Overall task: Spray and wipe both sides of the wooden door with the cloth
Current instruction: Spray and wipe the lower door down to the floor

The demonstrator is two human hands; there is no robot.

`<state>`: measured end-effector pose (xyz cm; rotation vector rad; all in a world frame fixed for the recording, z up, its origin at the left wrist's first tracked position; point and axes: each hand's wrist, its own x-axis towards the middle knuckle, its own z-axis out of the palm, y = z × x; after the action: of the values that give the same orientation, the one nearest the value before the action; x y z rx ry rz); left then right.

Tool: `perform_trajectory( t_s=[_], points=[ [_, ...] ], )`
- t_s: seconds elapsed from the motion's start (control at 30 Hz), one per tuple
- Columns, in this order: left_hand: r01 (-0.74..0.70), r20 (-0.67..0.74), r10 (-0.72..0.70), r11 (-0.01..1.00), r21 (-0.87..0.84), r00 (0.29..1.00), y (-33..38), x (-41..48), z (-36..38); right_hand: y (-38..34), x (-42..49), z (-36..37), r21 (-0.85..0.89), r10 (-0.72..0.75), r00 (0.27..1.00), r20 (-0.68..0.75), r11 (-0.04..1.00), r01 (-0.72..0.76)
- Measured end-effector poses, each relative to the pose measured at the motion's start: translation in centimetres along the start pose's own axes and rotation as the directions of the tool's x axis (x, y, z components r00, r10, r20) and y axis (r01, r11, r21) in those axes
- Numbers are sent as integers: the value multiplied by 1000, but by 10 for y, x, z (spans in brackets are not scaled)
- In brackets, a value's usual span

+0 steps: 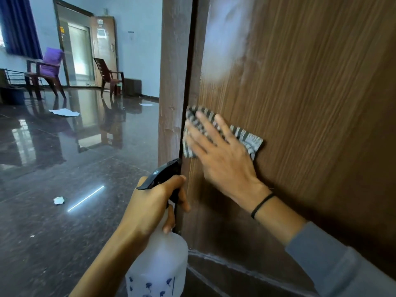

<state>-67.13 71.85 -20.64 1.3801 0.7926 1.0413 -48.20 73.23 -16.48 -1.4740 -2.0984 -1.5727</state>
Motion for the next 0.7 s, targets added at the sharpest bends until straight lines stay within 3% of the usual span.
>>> perform_trajectory(
  t_s=[0.1,0.17,0.3,0.5,0.7],
  points=[
    [-23,-12,23,1000,-10,1000,4,0,6,-31,-43,24,-32,-214,972,100,975,218],
    [-7,9,7,1000,-3,1000,5,2,8,-47,-72,33,-46,-249,950,189,964,261],
    [18,37,-18,1000,1,999,4,-1,9,-38,-103,21,-56,-181,953,243,978,200],
    [-97,-12,97,995,0,995,3,-21,8,11,-151,-15,-73,-22,973,228,997,40],
    [-85,-38,85,996,12,996,7,-25,3,-21,-81,3,-22,-45,991,128,999,48]
  ],
)
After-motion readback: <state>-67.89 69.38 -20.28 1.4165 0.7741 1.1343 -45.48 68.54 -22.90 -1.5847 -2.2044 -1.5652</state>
